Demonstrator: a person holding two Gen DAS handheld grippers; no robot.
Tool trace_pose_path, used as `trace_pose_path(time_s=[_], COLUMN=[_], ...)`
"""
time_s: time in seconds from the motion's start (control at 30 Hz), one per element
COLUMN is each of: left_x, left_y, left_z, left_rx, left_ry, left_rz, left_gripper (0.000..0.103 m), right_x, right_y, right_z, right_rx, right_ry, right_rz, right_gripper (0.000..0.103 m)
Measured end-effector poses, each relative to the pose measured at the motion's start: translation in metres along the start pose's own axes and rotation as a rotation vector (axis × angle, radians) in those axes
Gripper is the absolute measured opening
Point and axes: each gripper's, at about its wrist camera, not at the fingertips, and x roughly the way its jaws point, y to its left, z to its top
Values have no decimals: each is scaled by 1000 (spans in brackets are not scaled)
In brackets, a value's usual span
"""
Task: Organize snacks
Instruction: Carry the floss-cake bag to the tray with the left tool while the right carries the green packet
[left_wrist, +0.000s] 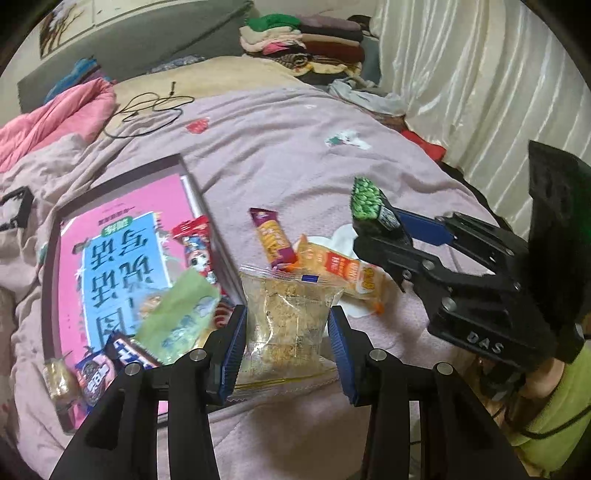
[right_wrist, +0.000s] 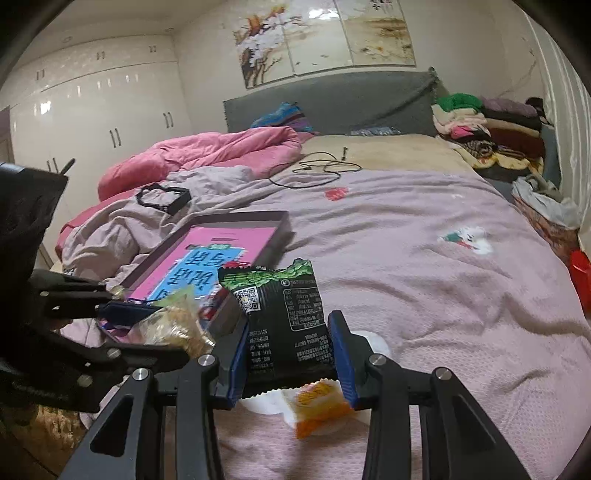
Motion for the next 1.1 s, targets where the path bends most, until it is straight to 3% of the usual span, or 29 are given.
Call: trace_pose_path(time_s=[0.53, 1.1], left_x=[-25, -56], left_y=[51, 137], left_z=[-9, -30], left_rx=[-101, -279], left_ry=[-50, -118], left_rz=[66, 186], left_gripper=[45, 45], right_x=[3, 19], right_y=[41, 90], right_z=[4, 5], right_rx=[-62, -114], right_ry=[-2, 39], right_rz=[49, 107], right_gripper=[41, 41])
